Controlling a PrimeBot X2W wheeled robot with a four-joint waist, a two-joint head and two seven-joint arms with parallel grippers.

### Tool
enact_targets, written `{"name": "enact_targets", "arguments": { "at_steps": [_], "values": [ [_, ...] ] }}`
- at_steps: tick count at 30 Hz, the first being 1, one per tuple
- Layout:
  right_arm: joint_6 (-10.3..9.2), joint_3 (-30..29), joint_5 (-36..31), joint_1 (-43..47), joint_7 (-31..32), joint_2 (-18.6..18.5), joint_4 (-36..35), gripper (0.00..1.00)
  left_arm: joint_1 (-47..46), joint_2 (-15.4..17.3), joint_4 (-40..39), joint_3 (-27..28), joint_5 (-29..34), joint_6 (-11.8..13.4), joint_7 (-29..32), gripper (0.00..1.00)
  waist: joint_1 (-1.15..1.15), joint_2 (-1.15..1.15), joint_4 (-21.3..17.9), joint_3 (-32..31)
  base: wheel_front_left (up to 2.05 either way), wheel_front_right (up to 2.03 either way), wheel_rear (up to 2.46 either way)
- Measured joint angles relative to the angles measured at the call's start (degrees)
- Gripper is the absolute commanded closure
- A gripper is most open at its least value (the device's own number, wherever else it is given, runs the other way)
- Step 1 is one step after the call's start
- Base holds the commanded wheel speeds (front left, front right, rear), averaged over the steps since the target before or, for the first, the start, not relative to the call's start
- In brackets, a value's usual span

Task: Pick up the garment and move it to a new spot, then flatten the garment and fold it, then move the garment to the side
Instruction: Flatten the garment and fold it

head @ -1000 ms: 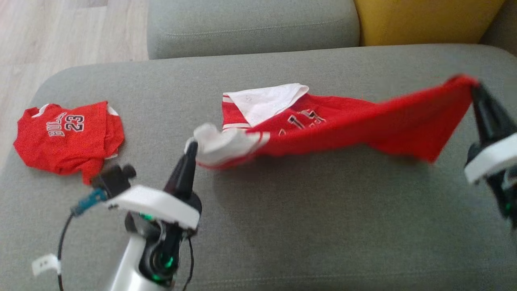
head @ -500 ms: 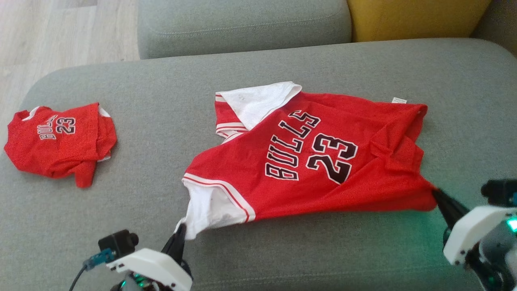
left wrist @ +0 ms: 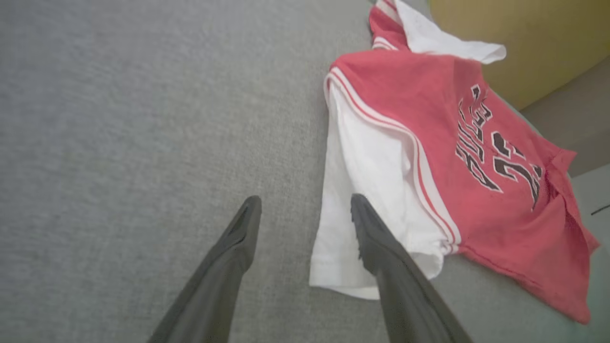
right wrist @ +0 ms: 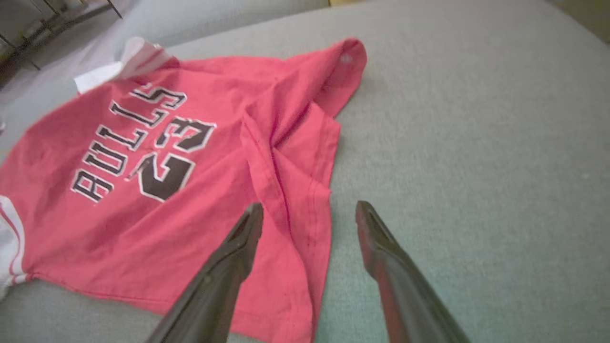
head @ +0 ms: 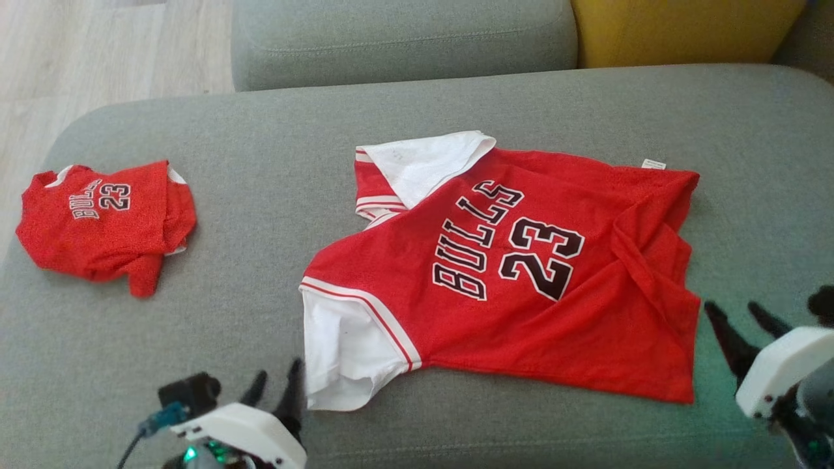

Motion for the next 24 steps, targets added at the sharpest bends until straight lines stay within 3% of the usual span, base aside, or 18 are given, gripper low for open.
{"name": "enact_targets", "arguments": {
  "at_steps": [7, 10, 16, 21, 24],
  "values": [
    [0.00, -5.7, -2.1, 0.1, -3.1, 2.4, -8.7, 0.00, -2.6, -0.3, -3.1, 3.5, 0.5, 1.3, -7.5, 0.00, 0.00, 0.00, 0.1, -0.7, 0.00, 0.00, 0.00],
    [0.00, -7.4, -3.3, 0.1, -8.3, 4.6, -12.5, 0.00, -3.3, -0.9, -6.5, 5.5, 1.0, 1.1, -9.7, 0.00, 0.00, 0.00, -0.2, -0.9, 0.00, 0.00, 0.00],
    [0.00, -7.5, -4.7, 0.7, -15.1, 7.0, -13.8, 0.00, -3.3, -2.3, -10.3, 7.3, 4.8, -0.5, -10.2, 0.00, 0.00, 0.00, -0.6, -0.3, 0.00, 0.00, 0.00],
    [0.00, -5.9, -6.0, 1.5, -17.6, 7.7, -13.3, 0.00, -3.0, -2.6, -8.0, 5.6, 9.0, -1.3, -10.2, 0.00, 0.00, 0.00, -1.7, 0.5, 0.00, 0.00, 0.00],
    [0.00, -4.6, -6.0, 1.3, -18.3, 7.8, -12.9, 0.00, -3.3, -2.2, -3.1, 4.1, 11.5, 0.0, -9.6, 0.00, 0.00, 0.00, -2.6, 1.2, 0.00, 0.00, 0.00]
  ]
}}
